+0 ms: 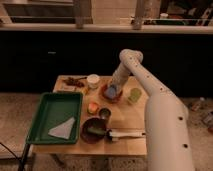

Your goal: Place sponge in red bowl

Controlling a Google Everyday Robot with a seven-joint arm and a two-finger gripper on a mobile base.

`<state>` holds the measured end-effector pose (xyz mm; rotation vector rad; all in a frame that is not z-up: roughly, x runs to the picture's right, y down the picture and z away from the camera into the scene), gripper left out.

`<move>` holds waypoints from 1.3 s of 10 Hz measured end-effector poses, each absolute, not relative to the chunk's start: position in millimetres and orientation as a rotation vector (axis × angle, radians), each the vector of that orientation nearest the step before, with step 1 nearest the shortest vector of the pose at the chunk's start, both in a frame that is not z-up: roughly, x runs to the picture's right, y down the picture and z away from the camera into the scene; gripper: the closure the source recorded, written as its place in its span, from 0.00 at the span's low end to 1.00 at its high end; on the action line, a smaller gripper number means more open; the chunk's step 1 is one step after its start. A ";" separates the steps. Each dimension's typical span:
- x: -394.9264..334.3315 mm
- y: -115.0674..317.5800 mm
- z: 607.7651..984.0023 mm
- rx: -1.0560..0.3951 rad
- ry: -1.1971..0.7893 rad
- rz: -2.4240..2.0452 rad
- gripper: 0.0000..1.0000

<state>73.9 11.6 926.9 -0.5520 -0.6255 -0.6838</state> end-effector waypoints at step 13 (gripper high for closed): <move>69.1 6.7 943.8 -0.597 -0.630 -0.689 0.20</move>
